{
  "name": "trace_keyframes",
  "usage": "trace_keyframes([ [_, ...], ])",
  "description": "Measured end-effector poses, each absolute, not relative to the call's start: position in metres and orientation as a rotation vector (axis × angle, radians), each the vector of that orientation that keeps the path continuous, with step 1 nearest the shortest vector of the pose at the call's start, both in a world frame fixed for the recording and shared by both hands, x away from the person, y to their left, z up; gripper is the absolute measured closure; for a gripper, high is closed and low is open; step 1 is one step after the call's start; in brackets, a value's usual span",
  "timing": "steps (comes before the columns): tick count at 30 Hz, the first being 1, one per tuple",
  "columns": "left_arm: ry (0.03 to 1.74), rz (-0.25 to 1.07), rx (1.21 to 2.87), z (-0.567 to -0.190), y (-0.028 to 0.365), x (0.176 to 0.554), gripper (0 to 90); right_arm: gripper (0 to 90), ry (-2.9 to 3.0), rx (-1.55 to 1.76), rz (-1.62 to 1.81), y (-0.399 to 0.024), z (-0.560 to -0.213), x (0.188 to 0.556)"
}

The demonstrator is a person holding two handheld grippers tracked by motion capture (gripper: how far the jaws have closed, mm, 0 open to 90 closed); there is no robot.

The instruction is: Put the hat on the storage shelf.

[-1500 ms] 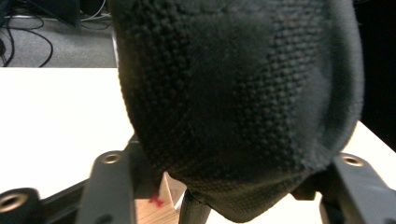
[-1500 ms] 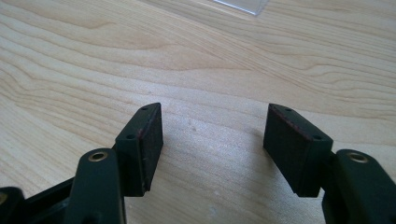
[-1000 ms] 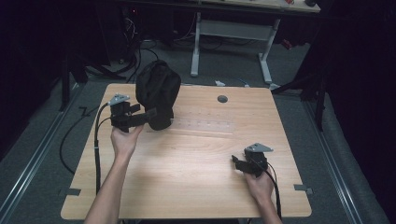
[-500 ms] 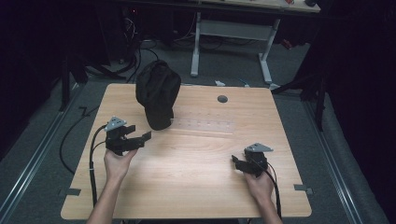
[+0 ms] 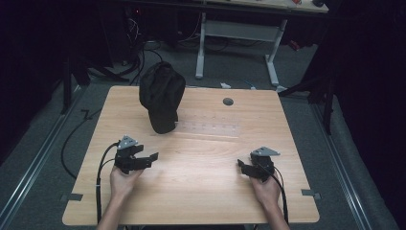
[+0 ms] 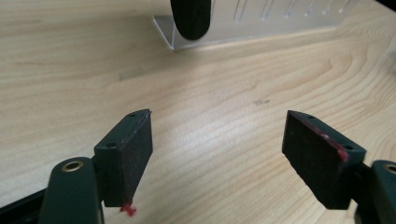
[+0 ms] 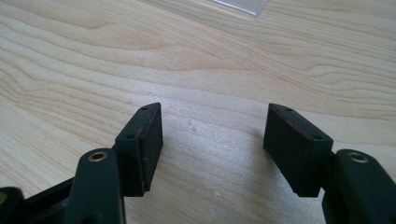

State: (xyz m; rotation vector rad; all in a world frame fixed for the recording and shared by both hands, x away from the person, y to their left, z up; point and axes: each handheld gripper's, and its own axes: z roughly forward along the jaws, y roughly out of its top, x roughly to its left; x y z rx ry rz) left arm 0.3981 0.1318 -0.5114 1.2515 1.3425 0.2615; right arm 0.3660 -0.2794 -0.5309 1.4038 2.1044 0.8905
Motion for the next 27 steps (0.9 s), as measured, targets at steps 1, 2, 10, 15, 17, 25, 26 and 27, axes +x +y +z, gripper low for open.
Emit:
trace_keyframes([
  [1,1.344,0.260,1.264,-0.514,0.131,0.397,25.3,37.9,2.104,1.404,0.891,-0.279,-0.531,0.366],
  [2,1.345,0.268,1.267,-0.516,0.131,0.397,25.1,37.9,2.104,1.403,0.891,-0.279,-0.531,0.366],
  [10,1.366,0.308,1.284,-0.530,0.125,0.395,25.6,37.9,2.104,1.403,0.891,-0.279,-0.531,0.366],
  [15,1.359,0.353,1.318,-0.536,0.119,0.396,25.9,37.9,2.105,1.403,0.890,-0.279,-0.531,0.366],
  [17,1.364,0.363,1.329,-0.539,0.117,0.397,25.9,37.8,2.105,1.403,0.891,-0.279,-0.531,0.366],
  [25,1.364,0.413,1.372,-0.545,0.112,0.398,25.8,37.8,2.104,1.404,0.890,-0.279,-0.531,0.366],
  [26,1.361,0.423,1.380,-0.546,0.111,0.398,25.8,37.8,2.104,1.404,0.891,-0.279,-0.531,0.366],
  [27,1.356,0.436,1.394,-0.547,0.110,0.397,25.8,37.8,2.105,1.402,0.890,-0.279,-0.531,0.366],
])
